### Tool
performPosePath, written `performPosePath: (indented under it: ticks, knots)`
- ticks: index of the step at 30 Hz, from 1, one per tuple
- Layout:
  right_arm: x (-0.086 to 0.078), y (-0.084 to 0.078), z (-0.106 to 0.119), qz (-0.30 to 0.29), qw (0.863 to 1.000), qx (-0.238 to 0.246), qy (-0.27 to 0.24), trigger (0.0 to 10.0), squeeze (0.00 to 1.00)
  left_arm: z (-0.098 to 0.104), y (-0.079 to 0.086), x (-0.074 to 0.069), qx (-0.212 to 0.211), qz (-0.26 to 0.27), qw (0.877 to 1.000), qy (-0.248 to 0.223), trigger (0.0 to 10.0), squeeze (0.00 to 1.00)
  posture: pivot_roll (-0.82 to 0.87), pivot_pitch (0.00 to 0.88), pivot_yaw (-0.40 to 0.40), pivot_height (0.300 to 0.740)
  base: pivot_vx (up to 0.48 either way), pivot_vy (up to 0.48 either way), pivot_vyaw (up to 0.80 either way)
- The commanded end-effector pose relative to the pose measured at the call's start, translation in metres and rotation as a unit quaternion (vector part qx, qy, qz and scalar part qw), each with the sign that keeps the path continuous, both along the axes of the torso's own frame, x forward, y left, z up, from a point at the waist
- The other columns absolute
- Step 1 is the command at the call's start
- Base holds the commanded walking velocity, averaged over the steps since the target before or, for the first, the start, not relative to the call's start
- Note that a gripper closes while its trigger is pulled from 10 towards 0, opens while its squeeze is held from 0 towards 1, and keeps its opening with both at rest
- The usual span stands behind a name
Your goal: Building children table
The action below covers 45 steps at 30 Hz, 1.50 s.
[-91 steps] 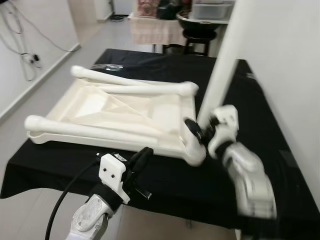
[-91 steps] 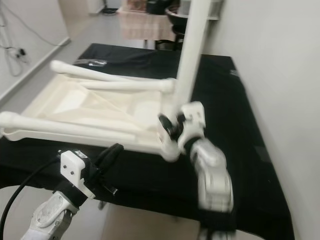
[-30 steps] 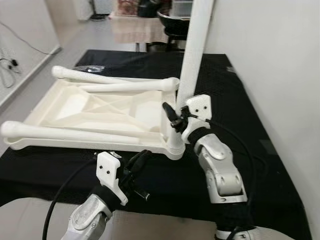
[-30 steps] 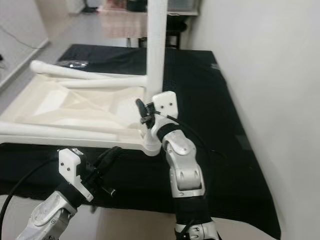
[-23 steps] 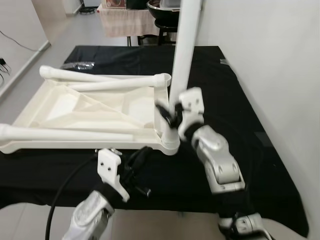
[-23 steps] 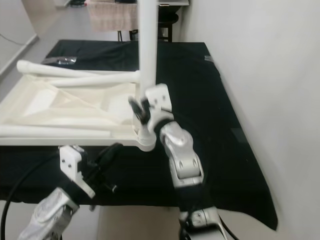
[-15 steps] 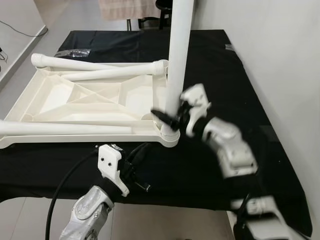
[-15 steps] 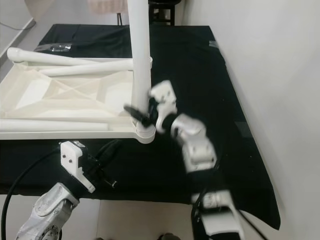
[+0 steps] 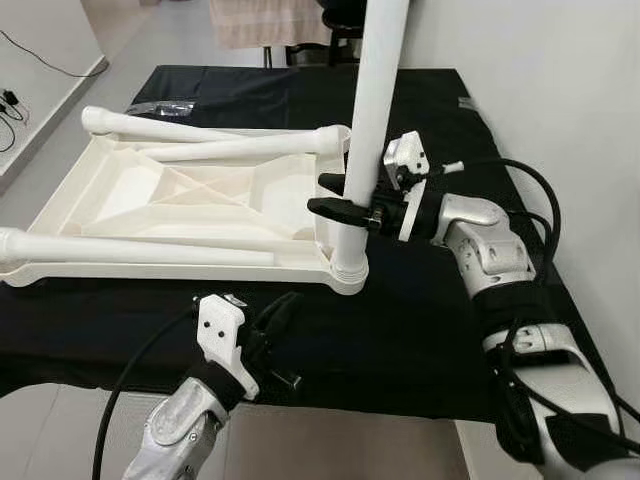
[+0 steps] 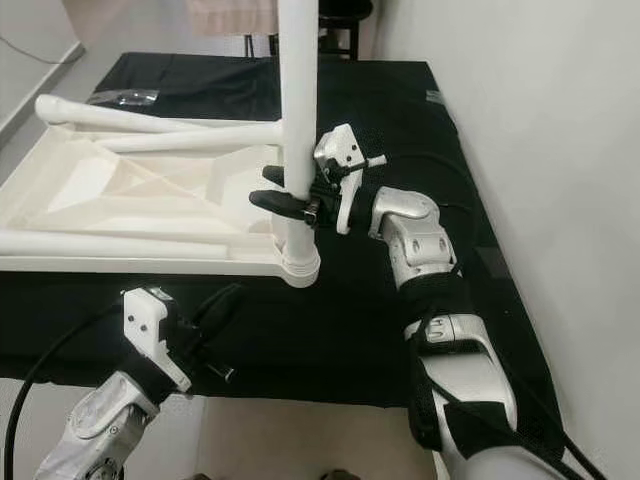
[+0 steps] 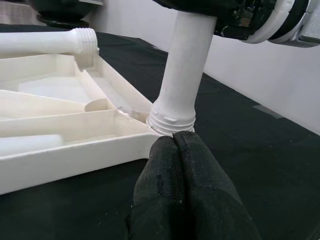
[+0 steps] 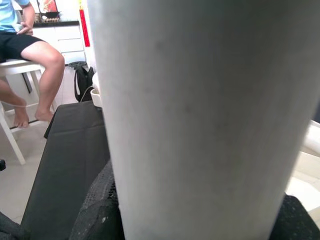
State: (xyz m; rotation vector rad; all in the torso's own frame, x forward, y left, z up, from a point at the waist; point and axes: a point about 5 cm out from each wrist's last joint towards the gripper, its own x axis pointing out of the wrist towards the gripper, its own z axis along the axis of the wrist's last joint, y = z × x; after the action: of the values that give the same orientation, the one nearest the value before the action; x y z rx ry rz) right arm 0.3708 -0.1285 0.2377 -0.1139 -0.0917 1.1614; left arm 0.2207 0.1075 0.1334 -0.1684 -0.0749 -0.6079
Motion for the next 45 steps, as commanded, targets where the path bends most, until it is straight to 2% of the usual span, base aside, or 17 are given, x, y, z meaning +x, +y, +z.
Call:
performPosePath:
  ticks: [1,8,9,10,12,14,15,21,22,24,25,29,30,31,35,37,45]
  knots:
    - [0.001,-0.001,-0.013,-0.003,1.0,0.006,0.026,0.0,0.0,-0.002,-0.002,-0.002,0.0,0.001,1.0,0.003,10.0,0.0,0.05,0.108,-0.018,0.74,0.0,0.0,0.0]
    - [-0.006,-0.02,-0.043,-0.087,0.995,-0.042,0.028,0.0,0.0,-0.001,-0.001,-0.002,-0.001,0.002,1.0,0.003,10.0,0.0,0.05,0.12,-0.021,0.74,0.0,0.0,0.0]
    - [-0.011,-0.019,-0.059,-0.191,0.98,-0.041,0.049,0.0,0.0,-0.001,0.0,-0.002,0.0,0.001,1.0,0.003,10.0,0.0,0.05,0.115,-0.017,0.74,0.0,0.0,0.0]
    - [-0.011,-0.019,-0.059,-0.191,0.98,-0.041,0.049,0.0,0.0,-0.001,0.0,-0.002,0.0,0.001,1.0,0.003,10.0,0.0,0.05,0.115,-0.017,0.74,0.0,0.0,0.0]
    - [-0.026,-0.028,-0.079,-0.432,0.896,-0.001,0.103,0.0,0.0,-0.001,0.004,-0.001,0.002,0.001,1.0,0.004,10.0,0.0,0.04,0.124,-0.003,0.74,0.0,0.0,0.0]
    - [-0.026,-0.028,-0.079,-0.432,0.896,-0.001,0.103,0.0,0.0,-0.001,0.004,-0.001,0.002,0.001,1.0,0.004,10.0,0.0,0.04,0.124,-0.003,0.74,0.0,0.0,0.0]
    - [-0.053,-0.005,-0.094,-0.438,0.892,-0.007,0.109,0.0,0.0,-0.001,0.006,0.0,0.004,0.001,1.0,0.005,10.0,0.0,0.02,0.105,0.023,0.74,0.0,0.0,0.0]
    - [-0.053,0.016,-0.095,-0.382,0.919,-0.012,0.092,0.0,0.0,-0.003,0.008,0.003,0.006,0.001,1.0,0.007,10.0,0.0,0.04,0.107,0.014,0.74,0.0,0.0,0.0]
    - [-0.046,0.016,-0.091,-0.386,0.919,-0.015,0.086,9.7,0.0,-0.002,0.008,0.003,0.005,0.003,1.0,0.007,10.0,0.0,0.03,0.105,0.014,0.74,0.0,0.0,0.0]
    - [-0.042,0.018,-0.088,-0.378,0.922,-0.012,0.083,10.0,0.0,-0.002,0.009,0.003,0.005,0.005,1.0,0.006,10.0,0.0,0.03,0.105,0.014,0.74,0.0,0.0,0.0]
    - [-0.038,0.02,-0.083,-0.359,0.929,0.003,0.086,10.0,1.0,-0.002,0.009,0.003,0.006,0.008,1.0,0.005,10.0,0.0,0.04,0.105,0.015,0.74,0.0,0.0,0.0]
    - [-0.026,0.02,-0.061,-0.351,0.934,0.033,0.06,10.0,1.0,-0.002,0.008,0.003,0.006,0.009,1.0,0.004,10.0,0.0,0.04,0.104,0.013,0.74,0.0,0.0,0.0]
    - [-0.025,0.023,-0.052,-0.328,0.943,0.037,0.05,10.0,0.71,-0.002,0.008,0.003,0.005,0.007,1.0,0.004,10.0,0.0,0.04,0.104,0.013,0.74,0.0,0.0,0.0]
    - [-0.026,0.027,-0.045,-0.303,0.951,0.04,0.042,10.0,0.0,-0.002,0.008,0.003,0.004,0.006,1.0,0.005,10.0,0.0,0.04,0.104,0.013,0.74,0.0,0.0,0.0]
    - [-0.028,0.032,-0.033,-0.227,0.973,0.043,0.02,10.0,0.0,-0.002,0.008,0.003,0.003,0.005,1.0,0.005,10.0,0.0,0.04,0.108,0.012,0.74,0.0,0.0,0.0]
    - [-0.03,0.036,-0.021,-0.127,0.991,0.048,0.002,10.0,0.0,-0.001,0.007,0.003,0.003,0.005,1.0,0.004,10.0,0.0,0.04,0.108,0.005,0.74,0.0,0.0,0.0]
    - [-0.028,0.031,-0.022,0.027,1.0,0.01,0.003,10.0,0.0,-0.001,0.005,0.003,0.002,0.006,1.0,0.004,10.0,0.0,0.05,0.105,-0.006,0.74,0.0,0.0,0.0]
